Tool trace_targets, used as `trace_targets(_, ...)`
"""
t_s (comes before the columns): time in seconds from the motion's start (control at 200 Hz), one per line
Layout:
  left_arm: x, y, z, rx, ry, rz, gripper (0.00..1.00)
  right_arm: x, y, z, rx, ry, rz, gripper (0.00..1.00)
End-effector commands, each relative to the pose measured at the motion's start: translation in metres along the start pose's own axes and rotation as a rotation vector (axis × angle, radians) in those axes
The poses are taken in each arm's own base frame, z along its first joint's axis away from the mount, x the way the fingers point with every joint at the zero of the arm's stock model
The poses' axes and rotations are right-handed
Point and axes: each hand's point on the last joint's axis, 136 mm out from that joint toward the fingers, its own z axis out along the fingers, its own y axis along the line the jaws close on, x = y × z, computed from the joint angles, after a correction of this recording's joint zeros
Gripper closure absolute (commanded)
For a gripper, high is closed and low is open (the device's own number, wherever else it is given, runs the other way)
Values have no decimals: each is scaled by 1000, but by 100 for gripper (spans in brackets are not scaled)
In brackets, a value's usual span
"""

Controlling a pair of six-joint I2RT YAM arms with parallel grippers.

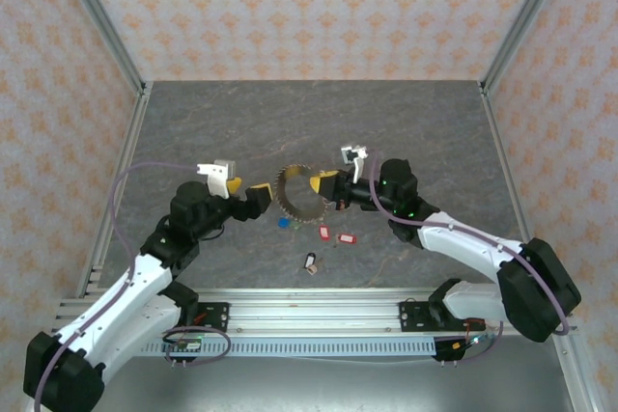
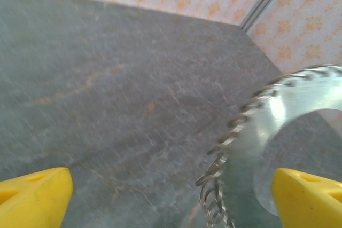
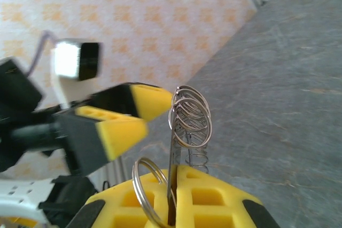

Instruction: Put the keys on the keyring

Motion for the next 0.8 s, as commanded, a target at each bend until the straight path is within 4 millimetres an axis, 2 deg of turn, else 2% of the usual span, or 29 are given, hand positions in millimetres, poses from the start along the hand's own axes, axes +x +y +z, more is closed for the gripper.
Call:
trace_targets(0.0,-14,-31,0,175,13,-95,2,-6,29,-4,-141,52,-70,100)
trace_targets(0.095,-18,-35,3,188,30,-89,1,-2,30,-4,-141,104,-69,100)
trace_targets(0.205,-26,-50,3,261,18,-54,0,4,35,-5,-166,153,-65,100)
trace_targets(0.48,-20,-68,8,357,112,44,2,12,44,-7,-215,232,-89,100)
trace_targets(0.621,-16,-64,12,347,120,68,7,15,44,-6,-233,253,-105,100)
trace_targets(0.796,-20,-57,12,315,49,114,8,26,40,-3,-251,311,-138,100)
